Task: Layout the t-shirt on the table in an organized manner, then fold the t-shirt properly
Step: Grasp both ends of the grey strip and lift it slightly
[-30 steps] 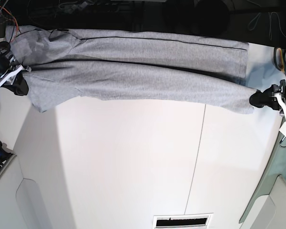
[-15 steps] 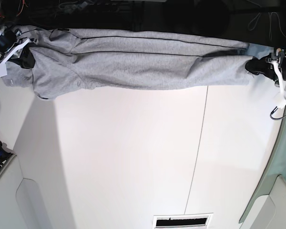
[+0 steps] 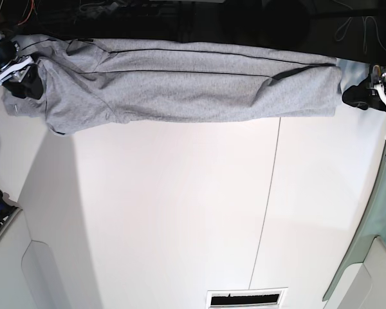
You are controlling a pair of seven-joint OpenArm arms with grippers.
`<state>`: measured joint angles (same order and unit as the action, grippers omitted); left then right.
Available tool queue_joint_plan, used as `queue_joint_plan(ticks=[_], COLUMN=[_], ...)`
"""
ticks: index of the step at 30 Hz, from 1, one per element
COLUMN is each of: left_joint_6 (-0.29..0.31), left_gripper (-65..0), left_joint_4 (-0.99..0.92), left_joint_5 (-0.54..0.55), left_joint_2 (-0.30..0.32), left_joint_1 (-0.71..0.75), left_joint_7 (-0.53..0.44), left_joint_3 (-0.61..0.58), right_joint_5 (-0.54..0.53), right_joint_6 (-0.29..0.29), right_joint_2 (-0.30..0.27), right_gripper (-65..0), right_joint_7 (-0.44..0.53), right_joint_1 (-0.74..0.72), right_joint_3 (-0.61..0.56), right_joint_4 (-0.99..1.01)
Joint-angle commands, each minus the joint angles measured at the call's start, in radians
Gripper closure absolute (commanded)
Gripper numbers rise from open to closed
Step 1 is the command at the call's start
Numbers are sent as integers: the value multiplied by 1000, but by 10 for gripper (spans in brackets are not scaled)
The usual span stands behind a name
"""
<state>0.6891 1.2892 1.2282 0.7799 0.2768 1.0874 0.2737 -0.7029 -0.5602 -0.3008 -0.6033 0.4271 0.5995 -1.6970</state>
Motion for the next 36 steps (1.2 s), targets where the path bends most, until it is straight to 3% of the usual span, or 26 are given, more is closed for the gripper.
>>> queue_joint_plan(ticks=[1,4,8,13,16,21,26,29,36], left_joint_6=[9,9,9,9,9,9,9,9,9], left_gripper=[-308,-321,-376,-377,-377,-377,-377,-377,-376], left_joint_4=[10,9,0,-56,-87,-117,-154,-153,-151], left_joint_5=[32,38,-32,-158,-172,-254,-252,-194,-162], left_joint_2=[17,-5,-45,-92,-114,-166,-198,-206,-217], left_joint_1=[-5,-5,-5,-5,-5,-5,-5,-5,-5], left_joint_7=[-11,-21,-70,-145,-167,-180,-180,-142,-115], left_joint_3=[30,60,60,60,60,60,60,50,-60], right_joint_5=[-37,-57,-45,97,169,157,132,119,120], right_joint_6=[-8,-8,-15,-14,-13,-13,-13,-13,-13], right_joint_2=[-1,12,16,15,15,16,16,16,16], right_gripper=[-212,0,0,0,0,0,0,0,0], right_joint_7=[22,23,23,58,122,156,155,154,151], right_joint_1=[0,-1,-14,-22,-22,-22,-23,-22,-22], right_joint_3=[34,71,29,-102,-164,-202,-203,-203,-203], right_joint_4=[-43,-102,-103,-25,56,151,156,156,156])
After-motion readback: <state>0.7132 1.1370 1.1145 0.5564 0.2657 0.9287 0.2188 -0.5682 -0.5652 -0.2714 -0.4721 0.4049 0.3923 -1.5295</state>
